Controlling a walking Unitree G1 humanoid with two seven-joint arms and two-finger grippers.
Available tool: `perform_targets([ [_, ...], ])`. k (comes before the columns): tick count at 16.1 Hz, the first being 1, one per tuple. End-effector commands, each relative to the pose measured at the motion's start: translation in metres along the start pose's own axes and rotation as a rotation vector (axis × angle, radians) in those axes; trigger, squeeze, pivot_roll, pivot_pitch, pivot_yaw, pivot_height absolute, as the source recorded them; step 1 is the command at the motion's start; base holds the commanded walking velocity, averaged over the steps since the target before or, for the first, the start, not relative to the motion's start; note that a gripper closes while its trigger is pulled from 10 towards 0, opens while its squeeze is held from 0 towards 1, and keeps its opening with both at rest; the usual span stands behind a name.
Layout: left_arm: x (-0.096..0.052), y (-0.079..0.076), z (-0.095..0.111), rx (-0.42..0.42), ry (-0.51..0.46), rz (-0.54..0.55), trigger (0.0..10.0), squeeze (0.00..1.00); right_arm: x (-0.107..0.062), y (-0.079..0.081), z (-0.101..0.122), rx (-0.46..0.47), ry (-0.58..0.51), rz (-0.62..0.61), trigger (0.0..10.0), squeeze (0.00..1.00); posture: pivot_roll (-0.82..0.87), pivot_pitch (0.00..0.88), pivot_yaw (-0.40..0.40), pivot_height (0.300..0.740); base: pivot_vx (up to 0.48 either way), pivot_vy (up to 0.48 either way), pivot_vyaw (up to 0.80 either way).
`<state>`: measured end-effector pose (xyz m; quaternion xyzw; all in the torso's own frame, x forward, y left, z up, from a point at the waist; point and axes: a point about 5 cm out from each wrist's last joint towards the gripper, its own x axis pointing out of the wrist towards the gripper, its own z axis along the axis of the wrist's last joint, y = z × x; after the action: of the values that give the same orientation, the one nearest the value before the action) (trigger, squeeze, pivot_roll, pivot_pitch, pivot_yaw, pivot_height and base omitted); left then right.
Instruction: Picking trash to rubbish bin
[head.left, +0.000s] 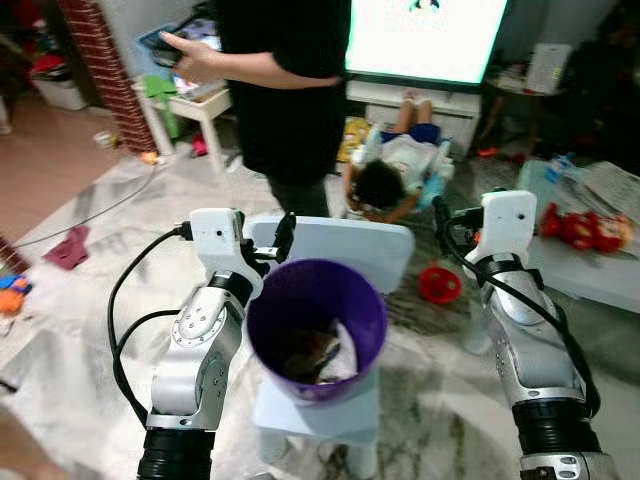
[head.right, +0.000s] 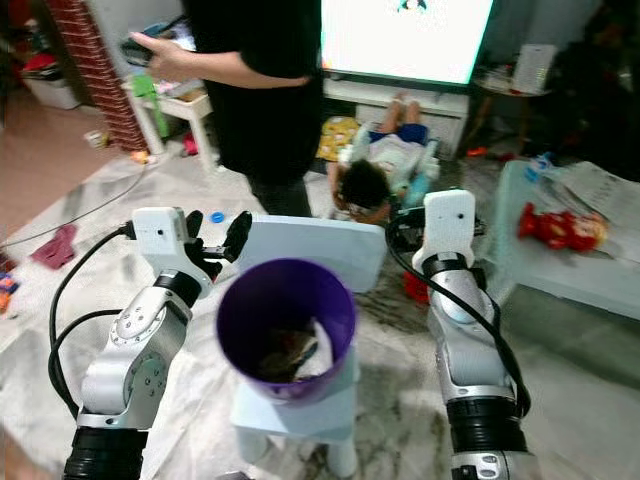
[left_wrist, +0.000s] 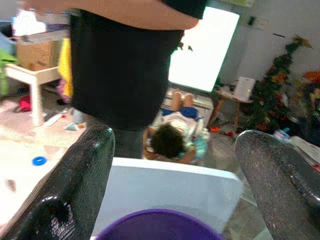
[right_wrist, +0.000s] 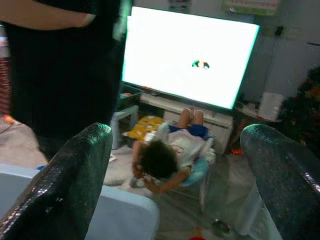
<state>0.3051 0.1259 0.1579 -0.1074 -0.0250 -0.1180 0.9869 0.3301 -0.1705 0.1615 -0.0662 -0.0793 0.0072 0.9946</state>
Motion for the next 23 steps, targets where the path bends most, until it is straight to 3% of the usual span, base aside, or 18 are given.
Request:
perform_targets([
  [1, 0.0004, 0.0044, 0.0017, 0.010, 0.003, 0.009, 10.0, 0.00, 0.0009, 0.0037, 0.0049, 0.005, -0.016, 0.009, 10.0, 0.00, 0.01, 0.026, 0.005, 0.740, 0.000, 0.382, 0.00],
  [17, 0.0019, 0.0059, 0.0009, 0.014, 0.013, 0.020, 10.0, 0.00, 0.0059, 0.0002, 0.0060, -0.001, -0.015, -0.004, 10.0, 0.00, 0.01, 0.032, 0.001, 0.740, 0.000, 0.480, 0.00],
  [21, 0.0056, 0.0014, 0.0068, 0.002, -0.021, -0.004, 10.0, 0.00, 0.0063, -0.0004, 0.0053, 0.000, -0.013, -0.009, 10.0, 0.00, 0.00, 0.024, 0.006, 0.740, 0.000, 0.075, 0.00],
  [23, 0.0069, 0.0024, 0.0070, -0.059, -0.017, 0.011, 10.0, 0.00, 0.0065, -0.0012, 0.0047, -0.001, -0.012, -0.014, 10.0, 0.00, 0.01, 0.020, 0.005, 0.740, 0.000, 0.000, 0.00],
])
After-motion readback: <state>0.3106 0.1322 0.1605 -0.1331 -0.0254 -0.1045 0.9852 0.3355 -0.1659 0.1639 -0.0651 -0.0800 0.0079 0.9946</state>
